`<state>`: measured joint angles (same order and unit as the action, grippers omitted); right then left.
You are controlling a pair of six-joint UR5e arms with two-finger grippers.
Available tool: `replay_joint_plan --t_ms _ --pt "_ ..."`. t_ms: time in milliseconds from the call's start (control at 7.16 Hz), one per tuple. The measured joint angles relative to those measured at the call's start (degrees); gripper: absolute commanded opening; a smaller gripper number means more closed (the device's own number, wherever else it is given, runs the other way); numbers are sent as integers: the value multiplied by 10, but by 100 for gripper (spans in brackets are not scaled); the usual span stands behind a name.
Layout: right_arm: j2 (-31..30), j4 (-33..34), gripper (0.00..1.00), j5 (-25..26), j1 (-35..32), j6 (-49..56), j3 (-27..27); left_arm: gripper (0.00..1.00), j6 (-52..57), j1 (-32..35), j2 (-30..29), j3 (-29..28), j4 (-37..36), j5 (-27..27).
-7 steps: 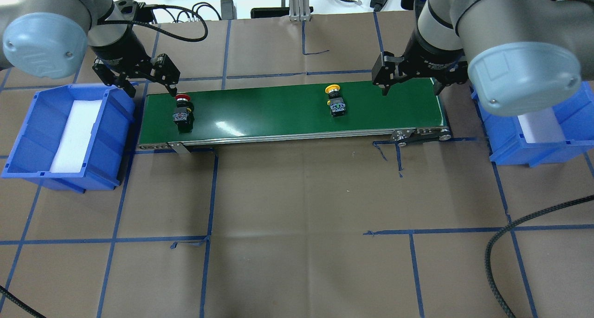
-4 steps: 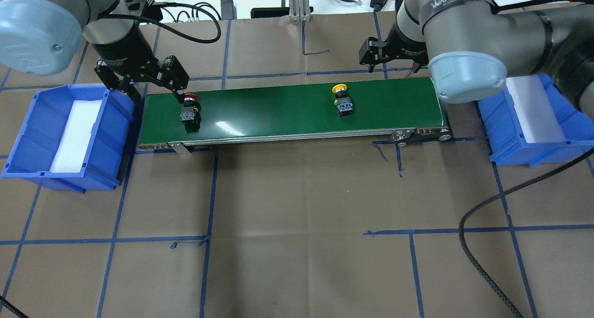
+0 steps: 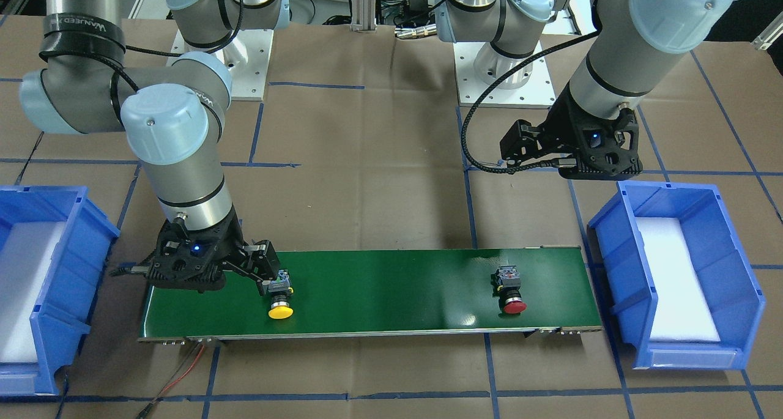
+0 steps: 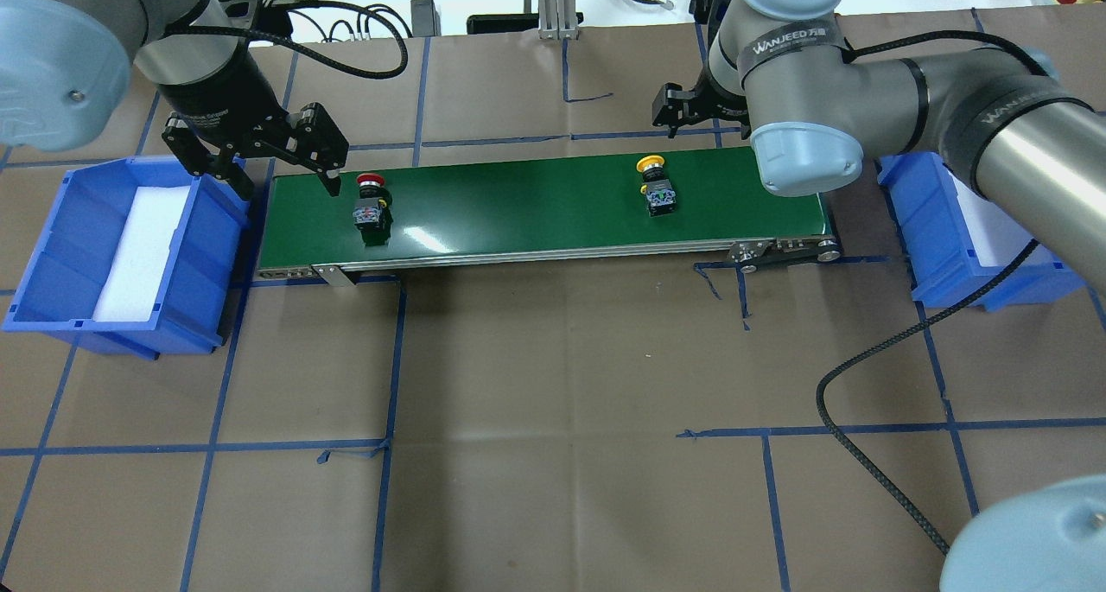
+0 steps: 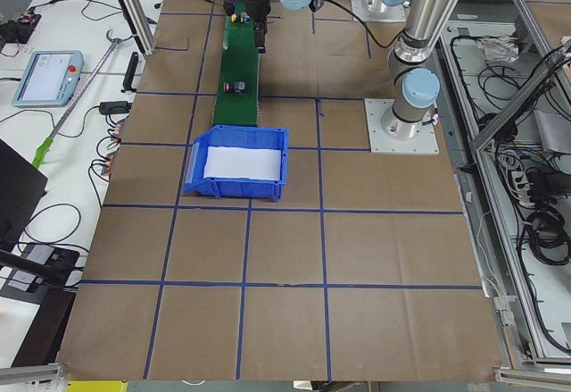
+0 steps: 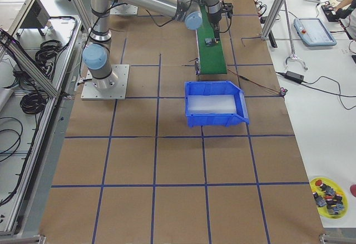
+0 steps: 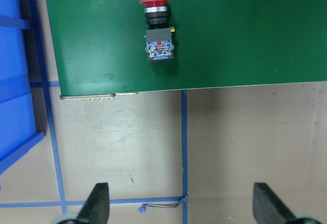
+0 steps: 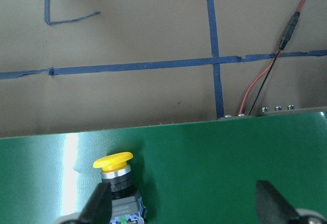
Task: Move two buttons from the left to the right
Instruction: 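Grasp the yellow button with the right gripper while the left gripper withdraws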
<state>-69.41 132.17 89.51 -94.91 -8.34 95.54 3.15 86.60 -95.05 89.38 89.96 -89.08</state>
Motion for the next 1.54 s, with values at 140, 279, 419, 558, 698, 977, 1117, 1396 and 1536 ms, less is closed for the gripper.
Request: replay_joint_plan --t_ms 140,279,419,558,698,977,1117,1396,1536 --pt "6 0 100 -21 0 0 2 100 -9 5 4 1 -1 0" --pt "11 -1 100 -41 0 0 5 100 -17 13 7 1 -1 -1" --pt "18 -3 100 -48 0 -1 6 100 -21 17 7 -1 -2 -1" --pt "25 -4 100 -48 0 0 9 100 -22 18 6 -4 -2 0" --pt "34 -5 100 -46 0 2 15 100 -22 17 5 -8 -2 1" --pt "51 -4 15 -42 1 6 25 100 -20 15 5 -9 -2 1" --pt "55 -5 4 -31 1 8 25 100 -19 15 5 -9 -2 1" --pt "52 -20 4 -1 3 24 23 100 -17 15 7 -6 -3 1" --pt "44 -28 4 5 7 33 22 100 -17 15 8 -3 -4 1"
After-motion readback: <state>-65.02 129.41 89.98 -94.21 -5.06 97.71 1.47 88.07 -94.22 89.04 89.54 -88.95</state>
